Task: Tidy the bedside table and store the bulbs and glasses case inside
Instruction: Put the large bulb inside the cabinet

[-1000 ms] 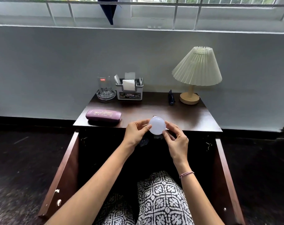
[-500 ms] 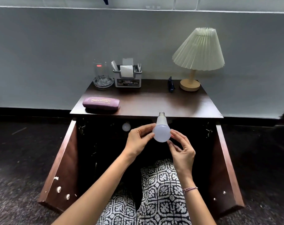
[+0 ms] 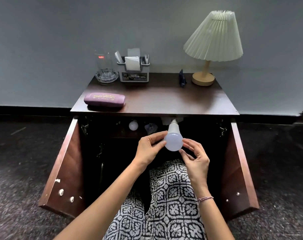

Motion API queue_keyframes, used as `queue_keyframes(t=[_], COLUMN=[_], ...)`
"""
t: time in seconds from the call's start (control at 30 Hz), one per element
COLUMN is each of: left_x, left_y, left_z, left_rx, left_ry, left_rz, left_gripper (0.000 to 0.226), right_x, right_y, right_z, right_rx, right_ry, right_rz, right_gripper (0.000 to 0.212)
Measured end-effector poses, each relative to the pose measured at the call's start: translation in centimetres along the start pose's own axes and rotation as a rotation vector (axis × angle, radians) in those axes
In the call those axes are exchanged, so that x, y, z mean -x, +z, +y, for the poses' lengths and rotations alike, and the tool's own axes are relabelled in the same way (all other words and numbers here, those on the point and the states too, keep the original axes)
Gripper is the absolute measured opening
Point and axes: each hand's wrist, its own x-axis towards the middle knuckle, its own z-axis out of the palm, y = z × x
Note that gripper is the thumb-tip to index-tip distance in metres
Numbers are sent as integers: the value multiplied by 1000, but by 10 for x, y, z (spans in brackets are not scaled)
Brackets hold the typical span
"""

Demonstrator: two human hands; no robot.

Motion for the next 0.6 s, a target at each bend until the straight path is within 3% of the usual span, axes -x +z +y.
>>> queue_keyframes(t=[0.6], left_x=[-74], left_y=[6], left_z=[-67], left_rx=[-102], left_ry=[-158], left_rz=[150], left_gripper=[40], right_x=[-79], right_y=[31], right_z=[65], right_rx=[188], right_ry=[289], right_rz=[-106], right_gripper=[32])
